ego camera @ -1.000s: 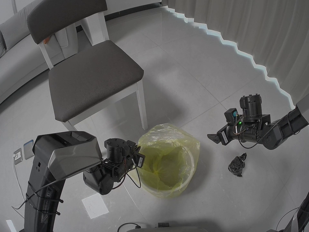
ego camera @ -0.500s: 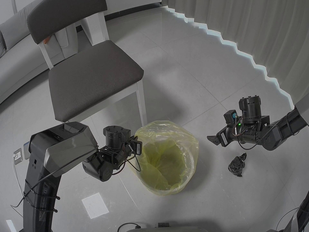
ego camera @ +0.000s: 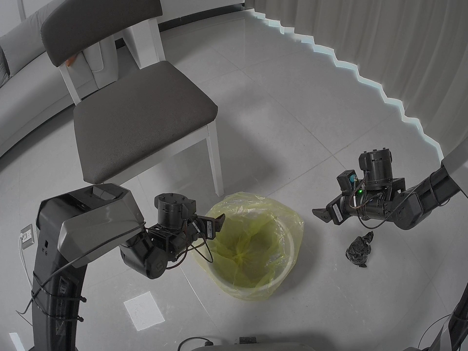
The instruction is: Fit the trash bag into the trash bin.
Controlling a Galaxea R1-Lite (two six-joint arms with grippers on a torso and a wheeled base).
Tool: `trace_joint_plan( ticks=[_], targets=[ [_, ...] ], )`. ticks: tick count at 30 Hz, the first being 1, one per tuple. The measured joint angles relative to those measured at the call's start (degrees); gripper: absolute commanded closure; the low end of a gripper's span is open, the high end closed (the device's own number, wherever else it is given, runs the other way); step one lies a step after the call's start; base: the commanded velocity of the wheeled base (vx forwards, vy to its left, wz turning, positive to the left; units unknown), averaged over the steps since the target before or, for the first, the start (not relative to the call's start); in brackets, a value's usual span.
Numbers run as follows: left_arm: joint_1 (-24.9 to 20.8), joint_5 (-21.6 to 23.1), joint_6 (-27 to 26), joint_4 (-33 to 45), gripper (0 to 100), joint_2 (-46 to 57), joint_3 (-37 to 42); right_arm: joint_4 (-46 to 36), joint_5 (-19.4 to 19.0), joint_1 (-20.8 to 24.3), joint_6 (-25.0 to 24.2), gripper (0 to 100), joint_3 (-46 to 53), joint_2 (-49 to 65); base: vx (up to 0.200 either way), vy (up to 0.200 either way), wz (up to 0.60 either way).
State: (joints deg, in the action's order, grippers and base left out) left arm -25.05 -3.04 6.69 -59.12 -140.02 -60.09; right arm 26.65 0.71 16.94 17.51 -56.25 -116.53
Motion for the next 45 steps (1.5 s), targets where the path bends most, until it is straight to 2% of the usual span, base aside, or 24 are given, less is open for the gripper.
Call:
trace_joint_plan(
  ticks=[8, 16, 22, 25, 30, 36, 45],
  targets=[
    [2.57, 1.97, 0.94, -1.23, 0, 5.05, 6.29, 1.89, -0.78, -0.05, -0.16, 0, -2.24, -2.24, 0.000, 0.000, 0.00],
    [5.05, 2.13, 0.94, -1.39, 0, 5.01, 6.12, 2.17, -0.95, 0.00, -1.69, 0, -5.94, -7.31, 0.000, 0.000, 0.00],
    [4.57, 3.47, 2.56, -1.74, 0, 3.89, 5.66, 3.40, -0.95, 0.17, -1.94, 0, -7.62, -11.34, 0.000, 0.000, 0.00],
    [3.45, 4.01, 4.72, -3.63, 0, 3.97, 6.68, 4.06, -0.95, 0.24, -1.96, 0, -8.03, -13.02, 0.000, 0.000, 0.00],
    [2.49, 4.40, 5.45, -7.96, 0, 4.99, 10.58, 4.94, -0.93, 0.28, -1.96, 0, -8.50, -15.14, 0.000, 0.000, 0.00],
    [5.63, 5.72, 5.40, -10.12, 0, 6.28, 14.67, 5.40, -1.00, 0.26, -1.99, 0, -9.41, -17.04, 0.000, 0.000, 0.00],
    [7.36, 6.53, 5.24, -8.92, 0, 2.93, 11.25, 5.40, -0.73, 0.24, -1.99, 0, -13.07, -20.74, 0.000, 0.000, 0.00]
  ],
)
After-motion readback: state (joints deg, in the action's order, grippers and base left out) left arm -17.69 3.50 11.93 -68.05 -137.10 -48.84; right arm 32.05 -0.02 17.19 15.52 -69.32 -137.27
